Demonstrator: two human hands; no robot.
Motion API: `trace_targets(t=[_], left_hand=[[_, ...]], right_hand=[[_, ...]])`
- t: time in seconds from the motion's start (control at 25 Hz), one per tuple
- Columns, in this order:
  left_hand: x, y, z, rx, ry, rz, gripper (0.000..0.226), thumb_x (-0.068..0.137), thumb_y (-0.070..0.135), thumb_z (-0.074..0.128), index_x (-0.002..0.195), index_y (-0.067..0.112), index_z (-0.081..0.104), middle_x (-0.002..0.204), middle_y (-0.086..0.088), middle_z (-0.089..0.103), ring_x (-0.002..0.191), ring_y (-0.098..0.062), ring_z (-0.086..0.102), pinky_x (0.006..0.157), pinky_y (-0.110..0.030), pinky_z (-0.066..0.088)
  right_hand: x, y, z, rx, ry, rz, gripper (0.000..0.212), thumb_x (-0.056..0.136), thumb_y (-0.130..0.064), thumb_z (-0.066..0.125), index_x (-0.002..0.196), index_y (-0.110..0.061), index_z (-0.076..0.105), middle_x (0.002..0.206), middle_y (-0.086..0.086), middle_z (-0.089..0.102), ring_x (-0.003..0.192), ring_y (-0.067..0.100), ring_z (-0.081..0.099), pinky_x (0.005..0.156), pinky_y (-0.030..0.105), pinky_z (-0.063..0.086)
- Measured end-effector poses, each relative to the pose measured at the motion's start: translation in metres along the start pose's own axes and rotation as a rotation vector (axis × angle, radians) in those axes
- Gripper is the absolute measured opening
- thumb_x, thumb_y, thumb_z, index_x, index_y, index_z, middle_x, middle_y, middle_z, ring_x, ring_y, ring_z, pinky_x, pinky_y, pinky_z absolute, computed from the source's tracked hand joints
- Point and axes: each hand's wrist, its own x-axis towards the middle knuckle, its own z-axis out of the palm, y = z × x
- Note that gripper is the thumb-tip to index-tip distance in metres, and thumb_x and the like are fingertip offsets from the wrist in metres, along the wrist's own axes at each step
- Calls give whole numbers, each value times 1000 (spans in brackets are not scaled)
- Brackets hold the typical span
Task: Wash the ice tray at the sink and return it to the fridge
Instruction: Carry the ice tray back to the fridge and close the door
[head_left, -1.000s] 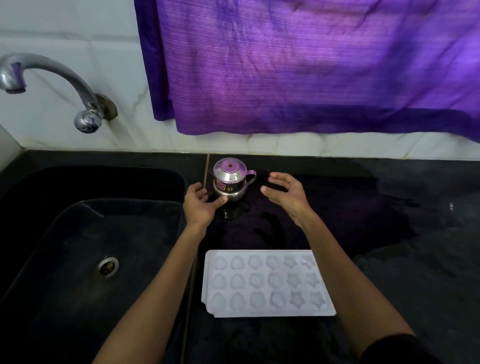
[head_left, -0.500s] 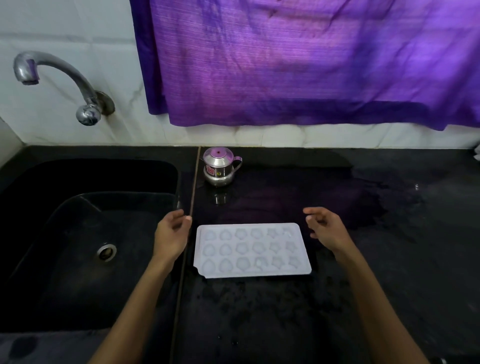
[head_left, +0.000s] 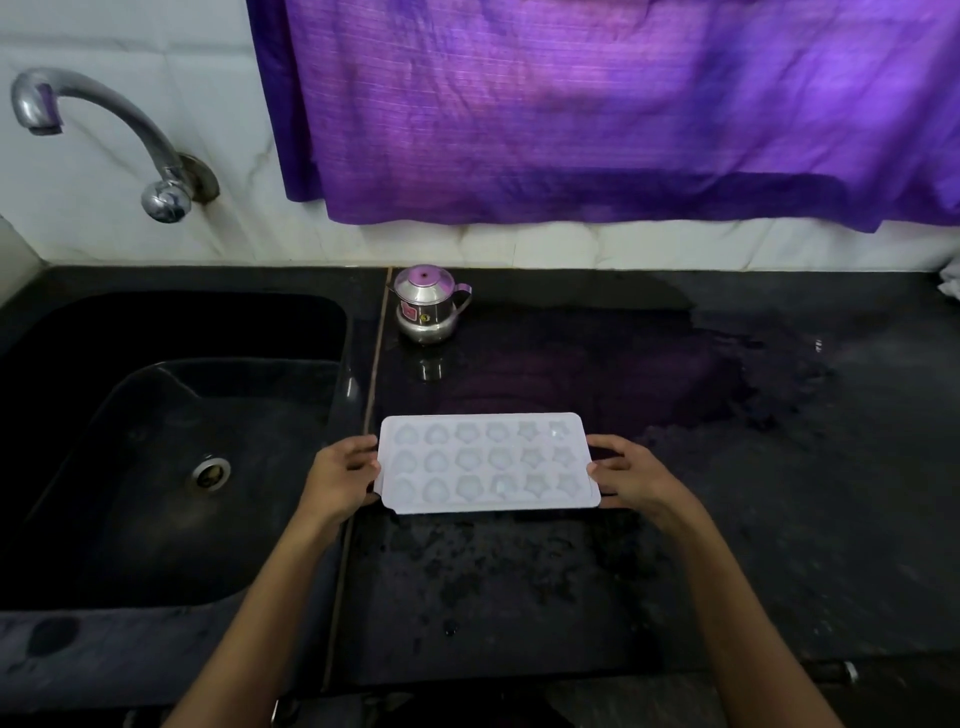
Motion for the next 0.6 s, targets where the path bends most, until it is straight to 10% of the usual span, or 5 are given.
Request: trace_targets(t=[0.6], left_hand=[[-13, -2, 5, -99, 70, -90, 36, 91, -11, 46, 125, 0, 54, 121, -19, 61, 96, -26, 60, 62, -29, 53]], right_hand=[[7, 7, -7, 62, -82, -39, 40, 88, 1, 59, 122, -20, 54, 104, 19, 66, 91, 26, 68, 72, 34, 58]])
